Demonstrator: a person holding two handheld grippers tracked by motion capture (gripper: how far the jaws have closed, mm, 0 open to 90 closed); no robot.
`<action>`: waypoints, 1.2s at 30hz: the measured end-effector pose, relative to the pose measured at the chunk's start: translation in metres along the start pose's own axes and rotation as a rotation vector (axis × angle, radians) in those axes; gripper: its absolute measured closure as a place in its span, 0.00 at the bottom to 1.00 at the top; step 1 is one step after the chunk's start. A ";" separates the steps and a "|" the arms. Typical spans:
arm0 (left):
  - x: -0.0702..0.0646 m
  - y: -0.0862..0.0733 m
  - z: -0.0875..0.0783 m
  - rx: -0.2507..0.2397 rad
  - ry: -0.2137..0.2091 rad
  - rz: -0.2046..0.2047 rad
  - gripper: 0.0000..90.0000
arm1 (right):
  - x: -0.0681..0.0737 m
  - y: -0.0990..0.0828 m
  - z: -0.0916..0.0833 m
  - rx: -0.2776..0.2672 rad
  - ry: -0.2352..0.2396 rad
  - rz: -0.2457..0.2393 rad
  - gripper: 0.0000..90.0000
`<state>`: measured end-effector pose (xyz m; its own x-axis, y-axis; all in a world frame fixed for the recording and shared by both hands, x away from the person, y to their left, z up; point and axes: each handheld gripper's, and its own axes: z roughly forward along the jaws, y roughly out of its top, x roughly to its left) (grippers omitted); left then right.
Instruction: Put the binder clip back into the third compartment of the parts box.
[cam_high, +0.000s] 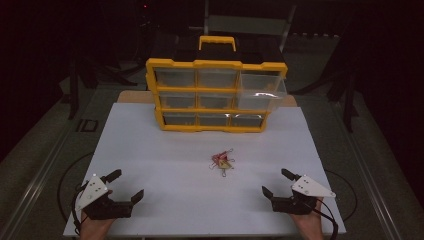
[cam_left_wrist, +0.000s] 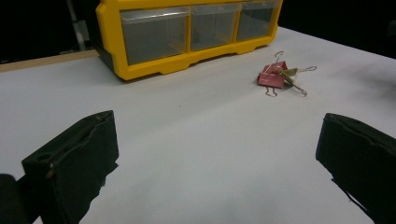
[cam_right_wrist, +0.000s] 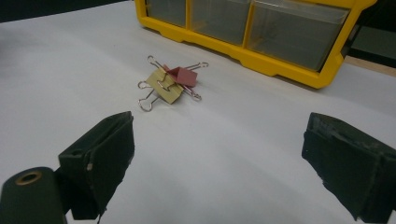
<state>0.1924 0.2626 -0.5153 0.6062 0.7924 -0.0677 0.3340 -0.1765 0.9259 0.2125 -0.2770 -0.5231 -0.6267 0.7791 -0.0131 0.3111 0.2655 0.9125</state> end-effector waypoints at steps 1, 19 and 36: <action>0.000 0.000 0.000 -0.001 -0.001 -0.001 0.00 | -0.001 0.000 0.000 0.003 -0.002 0.003 0.10; 0.000 -0.002 0.000 -0.003 0.006 -0.001 0.00 | -0.001 0.013 0.012 0.070 0.021 0.036 0.12; -0.002 -0.002 0.000 0.003 0.007 0.001 0.00 | 0.006 0.059 0.047 0.316 0.051 -0.114 0.15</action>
<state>0.1908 0.2612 -0.5167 0.6016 0.7962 -0.0639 0.3353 -0.1791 0.9249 0.2603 -0.2297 -0.4890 -0.7028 0.7068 -0.0804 0.4379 0.5190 0.7341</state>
